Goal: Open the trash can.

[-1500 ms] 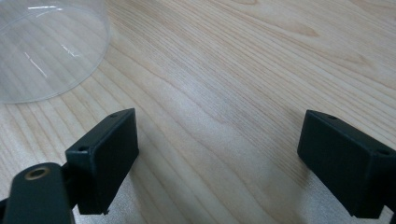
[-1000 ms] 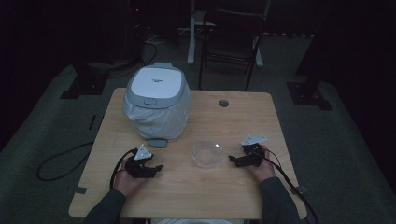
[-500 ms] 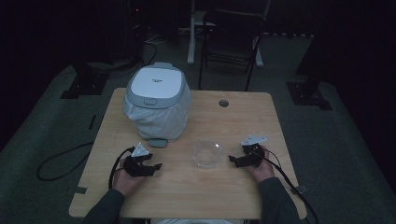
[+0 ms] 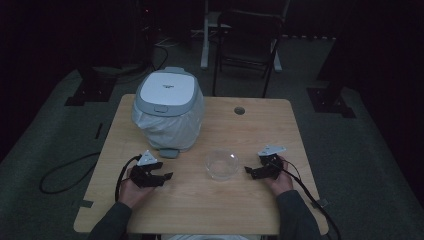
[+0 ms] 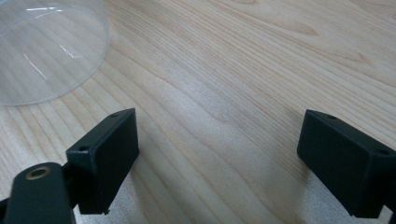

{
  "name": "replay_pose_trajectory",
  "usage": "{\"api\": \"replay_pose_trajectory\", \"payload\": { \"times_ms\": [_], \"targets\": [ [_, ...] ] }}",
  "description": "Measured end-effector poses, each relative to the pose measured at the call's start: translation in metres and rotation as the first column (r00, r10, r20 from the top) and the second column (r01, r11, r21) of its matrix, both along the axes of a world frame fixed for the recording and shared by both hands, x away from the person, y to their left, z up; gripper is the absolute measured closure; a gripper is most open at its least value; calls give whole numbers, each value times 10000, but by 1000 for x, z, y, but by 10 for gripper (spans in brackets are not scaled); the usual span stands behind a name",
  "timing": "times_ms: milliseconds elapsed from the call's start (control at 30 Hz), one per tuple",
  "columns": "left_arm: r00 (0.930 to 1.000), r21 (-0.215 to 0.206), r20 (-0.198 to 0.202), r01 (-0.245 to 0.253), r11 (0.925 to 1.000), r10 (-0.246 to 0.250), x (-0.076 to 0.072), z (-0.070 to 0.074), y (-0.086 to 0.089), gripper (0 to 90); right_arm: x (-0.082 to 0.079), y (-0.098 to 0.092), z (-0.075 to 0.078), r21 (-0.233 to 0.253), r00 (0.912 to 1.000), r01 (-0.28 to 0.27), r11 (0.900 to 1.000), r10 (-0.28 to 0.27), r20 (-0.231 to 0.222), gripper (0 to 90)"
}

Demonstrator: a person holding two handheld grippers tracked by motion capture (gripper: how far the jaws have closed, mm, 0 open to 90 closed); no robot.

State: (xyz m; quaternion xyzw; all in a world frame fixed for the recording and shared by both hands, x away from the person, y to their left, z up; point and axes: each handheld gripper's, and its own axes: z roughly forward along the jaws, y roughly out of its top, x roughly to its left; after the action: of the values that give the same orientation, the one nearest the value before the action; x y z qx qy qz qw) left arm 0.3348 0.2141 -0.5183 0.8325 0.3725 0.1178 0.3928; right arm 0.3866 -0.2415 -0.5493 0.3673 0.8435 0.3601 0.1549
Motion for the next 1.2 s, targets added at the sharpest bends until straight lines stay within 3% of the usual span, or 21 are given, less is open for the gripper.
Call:
{"api": "replay_pose_trajectory", "payload": {
  "times_ms": [267, 1200],
  "targets": [
    [9999, -211, -110, 5, 9998, -7, 3, 10, 4, 364, 0, 0, 0, 0, 10000, 4, 10000, -4, 1, 118],
    [9991, -356, 308, 311, 9989, -300, 15, 58, 9, 423, 0, 0, 0, -4, 10000, 1, 10000, -1, -6, 118]
  ]
}}
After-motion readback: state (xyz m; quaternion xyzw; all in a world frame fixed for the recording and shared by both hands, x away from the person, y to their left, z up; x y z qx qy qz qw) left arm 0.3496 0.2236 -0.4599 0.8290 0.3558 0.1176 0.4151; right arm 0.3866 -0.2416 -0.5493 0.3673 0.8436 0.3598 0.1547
